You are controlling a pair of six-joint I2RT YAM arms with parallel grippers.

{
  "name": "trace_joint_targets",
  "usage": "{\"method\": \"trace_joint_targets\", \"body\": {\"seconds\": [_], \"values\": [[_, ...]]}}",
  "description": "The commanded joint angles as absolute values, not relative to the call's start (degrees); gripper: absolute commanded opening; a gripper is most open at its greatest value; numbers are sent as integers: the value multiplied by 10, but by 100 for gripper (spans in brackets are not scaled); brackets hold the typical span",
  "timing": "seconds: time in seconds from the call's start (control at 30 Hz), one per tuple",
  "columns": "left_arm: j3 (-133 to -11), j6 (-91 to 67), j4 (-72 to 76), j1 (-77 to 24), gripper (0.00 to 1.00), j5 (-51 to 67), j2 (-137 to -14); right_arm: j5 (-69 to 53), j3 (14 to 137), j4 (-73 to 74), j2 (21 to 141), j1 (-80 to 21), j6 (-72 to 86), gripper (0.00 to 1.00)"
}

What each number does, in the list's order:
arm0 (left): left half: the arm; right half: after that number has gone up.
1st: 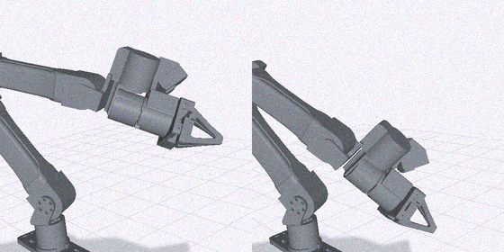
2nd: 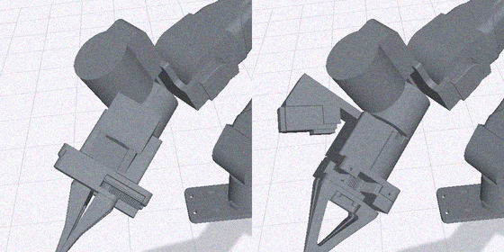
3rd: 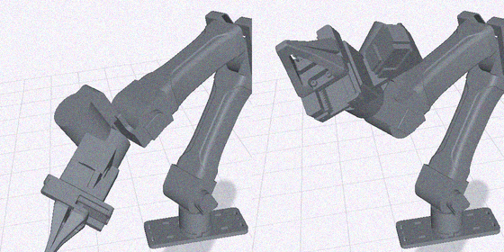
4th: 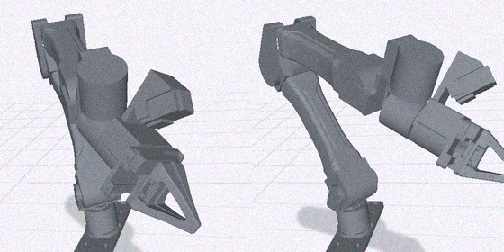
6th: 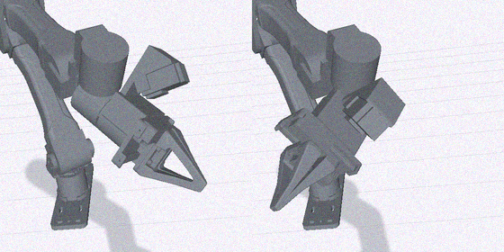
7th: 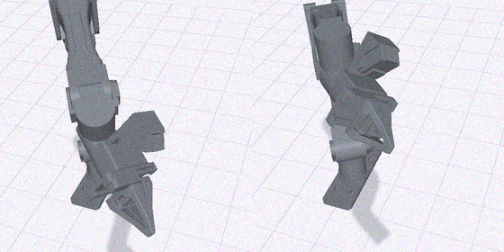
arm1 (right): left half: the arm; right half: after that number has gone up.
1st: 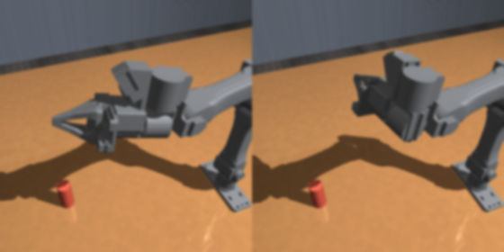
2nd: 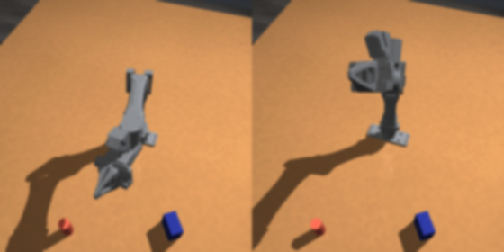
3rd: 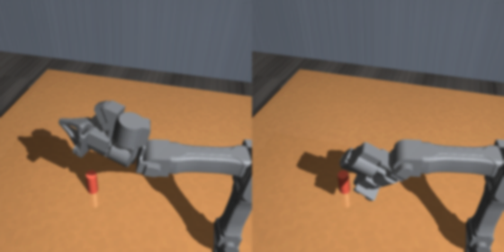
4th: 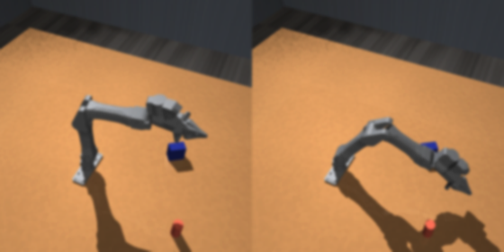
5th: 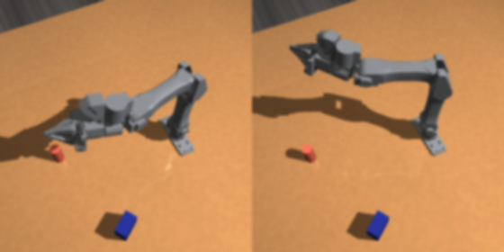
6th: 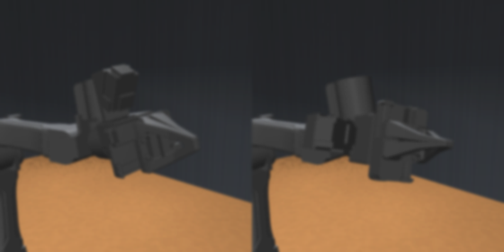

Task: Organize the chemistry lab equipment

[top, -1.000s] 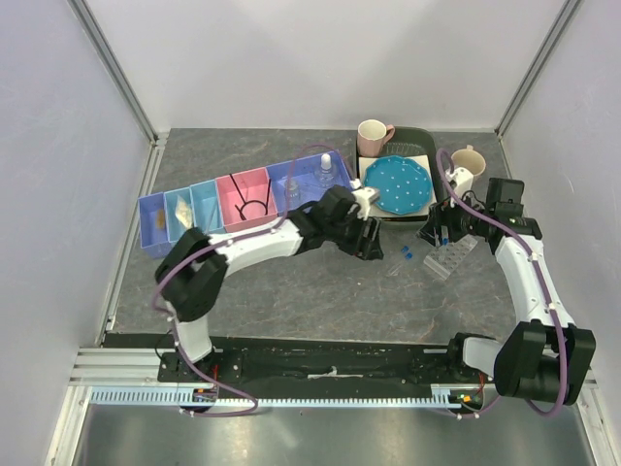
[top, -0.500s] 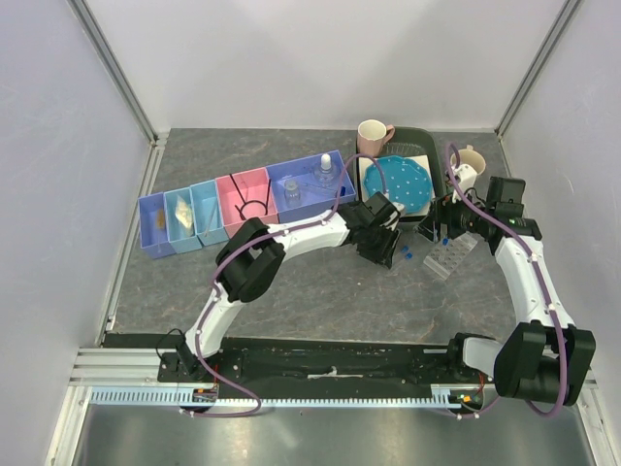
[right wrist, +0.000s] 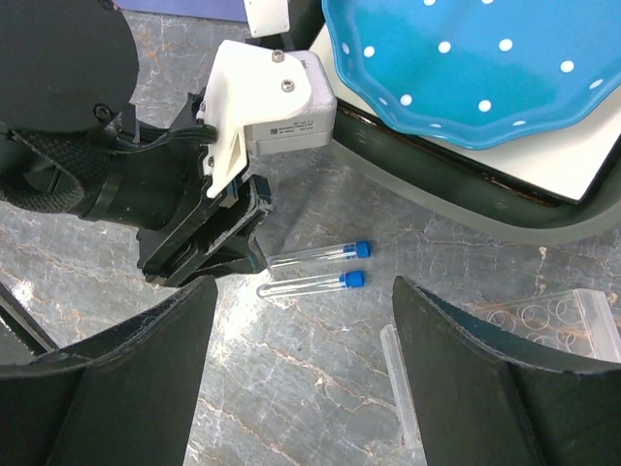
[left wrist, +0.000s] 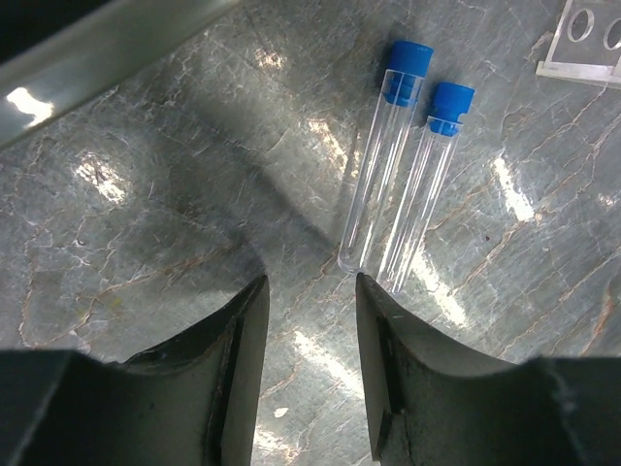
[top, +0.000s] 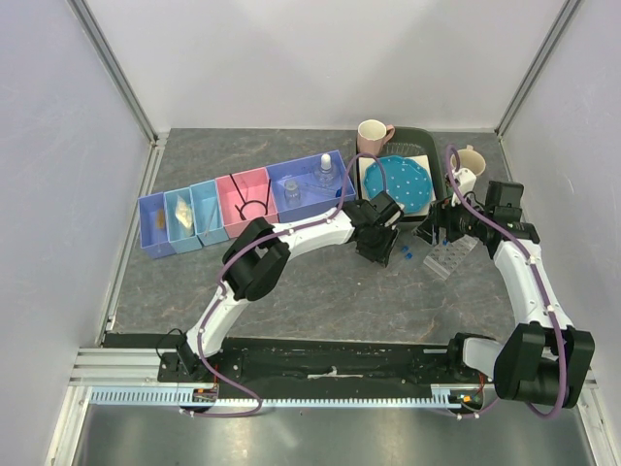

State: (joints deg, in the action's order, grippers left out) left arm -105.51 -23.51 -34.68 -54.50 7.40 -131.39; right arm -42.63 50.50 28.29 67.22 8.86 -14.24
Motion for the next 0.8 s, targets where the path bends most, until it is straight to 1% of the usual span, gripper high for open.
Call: {"method": "trace_joint_targets", "body": {"seconds": [0.0, 0.5, 0.77], "values": [[-1079, -226, -357, -551, 48, 68, -1321, -437, 497, 265, 654, 89, -137, 81], [-1059, -233, -326, -553, 48, 87, -1301, -435, 491, 264, 651, 88, -133, 81], [-1082, -242, -328, -554, 48, 73, -1322, -431, 490, 265, 648, 88, -133, 81]]}}
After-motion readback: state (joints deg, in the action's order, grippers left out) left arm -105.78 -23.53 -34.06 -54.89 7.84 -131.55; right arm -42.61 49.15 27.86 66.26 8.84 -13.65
